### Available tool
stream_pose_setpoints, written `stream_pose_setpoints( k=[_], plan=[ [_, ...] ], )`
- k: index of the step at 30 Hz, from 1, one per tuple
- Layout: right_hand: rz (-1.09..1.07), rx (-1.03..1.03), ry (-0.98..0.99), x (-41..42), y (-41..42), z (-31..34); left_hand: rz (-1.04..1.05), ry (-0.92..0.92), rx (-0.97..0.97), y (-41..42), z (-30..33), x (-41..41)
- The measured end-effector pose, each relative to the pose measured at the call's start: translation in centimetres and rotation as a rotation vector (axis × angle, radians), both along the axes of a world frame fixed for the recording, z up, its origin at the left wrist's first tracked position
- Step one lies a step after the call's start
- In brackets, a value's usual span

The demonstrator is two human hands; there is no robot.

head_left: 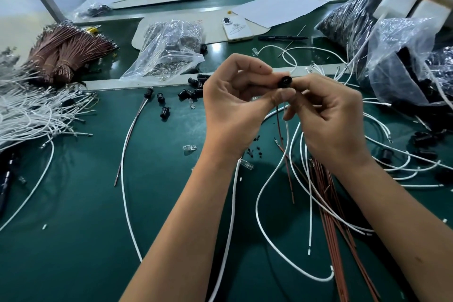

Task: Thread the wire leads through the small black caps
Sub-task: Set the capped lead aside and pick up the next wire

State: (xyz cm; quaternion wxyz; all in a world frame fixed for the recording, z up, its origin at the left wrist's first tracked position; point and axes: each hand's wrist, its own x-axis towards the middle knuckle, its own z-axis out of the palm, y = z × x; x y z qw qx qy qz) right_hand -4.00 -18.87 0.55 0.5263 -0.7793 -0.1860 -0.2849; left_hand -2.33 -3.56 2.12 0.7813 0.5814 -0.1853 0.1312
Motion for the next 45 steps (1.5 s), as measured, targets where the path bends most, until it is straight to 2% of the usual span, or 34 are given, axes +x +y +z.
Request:
stream_pose_setpoints(
  k=[14, 19, 26, 32, 40, 45],
  plan=[
    [0.011, -0.012, 0.023, 0.14, 0.13, -0.06, 0.011, 0.013, -0.059, -0.32, -0.08, -0.16],
    [0.053, 0.021, 0.159, 0.39, -0.39, -0.32, -0.007, 0.101, -0.071, -0.38, -0.31, 0.02],
    [0.118, 0.128, 0.223, 0.34, -0.26, -0.43, -0.040, 0.135, -0.128, -0.62, -0.59, 0.10],
    [0.156, 0.071, 0.257, 0.07, -0.14, -0.03, -0.044, 0.173, -0.167, -0.62, -0.42, 0.09],
    [0.142, 0.023, 0.278, 0.41, -0.29, -0.54, -0.015, 0.207, -0.165, -0.40, -0.40, 0.08],
    [0.140, 0.046, 0.249, 0.67, -0.70, -0.90, -0.038, 0.178, -0.097, -0.17, -0.54, 0.25]
  ],
)
